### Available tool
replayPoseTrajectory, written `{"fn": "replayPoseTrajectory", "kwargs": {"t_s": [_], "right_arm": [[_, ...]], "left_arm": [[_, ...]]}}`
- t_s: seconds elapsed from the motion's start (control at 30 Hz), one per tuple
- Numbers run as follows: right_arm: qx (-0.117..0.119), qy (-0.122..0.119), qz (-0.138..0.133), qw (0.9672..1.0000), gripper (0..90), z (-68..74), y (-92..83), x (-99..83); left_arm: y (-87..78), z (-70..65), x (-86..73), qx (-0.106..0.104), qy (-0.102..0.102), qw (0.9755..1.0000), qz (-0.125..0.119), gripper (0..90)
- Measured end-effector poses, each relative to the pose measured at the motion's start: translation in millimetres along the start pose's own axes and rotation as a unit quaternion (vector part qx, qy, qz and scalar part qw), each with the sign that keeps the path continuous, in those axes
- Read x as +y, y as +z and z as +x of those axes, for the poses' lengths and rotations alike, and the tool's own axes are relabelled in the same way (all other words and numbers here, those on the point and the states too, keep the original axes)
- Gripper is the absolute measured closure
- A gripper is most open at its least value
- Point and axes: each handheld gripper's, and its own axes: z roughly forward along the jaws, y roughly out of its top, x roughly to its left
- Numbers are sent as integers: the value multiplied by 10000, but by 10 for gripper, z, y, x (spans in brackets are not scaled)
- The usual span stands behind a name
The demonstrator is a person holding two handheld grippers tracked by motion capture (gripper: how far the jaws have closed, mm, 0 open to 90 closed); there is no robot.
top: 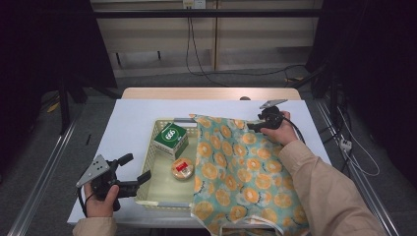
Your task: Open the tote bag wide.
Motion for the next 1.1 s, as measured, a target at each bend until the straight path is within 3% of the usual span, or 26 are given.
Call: {"fn": "replayPoseTrajectory", "kwargs": {"t_s": [0.13, 0.17, 0.27, 0.4, 0.43, 0.67, 0.73, 0.8, 1.0, 1.1], "right_arm": [[72, 89, 6, 9999, 369, -17, 17, -8], [168, -40, 10, 9999, 460, -21, 9, -4], [313, -39, 90, 9995, 638, -27, -25, 4], [472, 142, 84, 9988, 874, -67, -62, -31], [521, 192, 66, 9984, 892, -68, -66, -42], [342, 139, 63, 9993, 900, -22, -84, -19], [304, 200, -130, 9993, 900, -41, -117, 10], [194, 312, -290, 9989, 900, -85, -155, 43], [-12, 497, -424, 9979, 900, -243, -181, 131], [-201, 679, -451, 9965, 900, -402, -137, 226]], "left_arm": [[-14, 17, -4, 32, -38, 10000, -54, 46], [-17, 25, -6, 31, -50, 10000, -24, 46], [-2, 18, -4, 21, -20, 10000, 7, 46], [5, -3, 4, 24, 28, 10000, 21, 46], [4, -5, 4, 33, 44, 10000, 28, 46], [-13, -1, 13, 72, 27, 10000, 22, 46], [-13, 4, 11, 83, 20, 10000, 12, 46], [-15, 9, 13, 97, -10, 10000, 17, 46], [1, 13, 20, 82, 17, 9999, 76, 46], [11, 15, 34, 66, 13, 10000, 45, 46]]}}
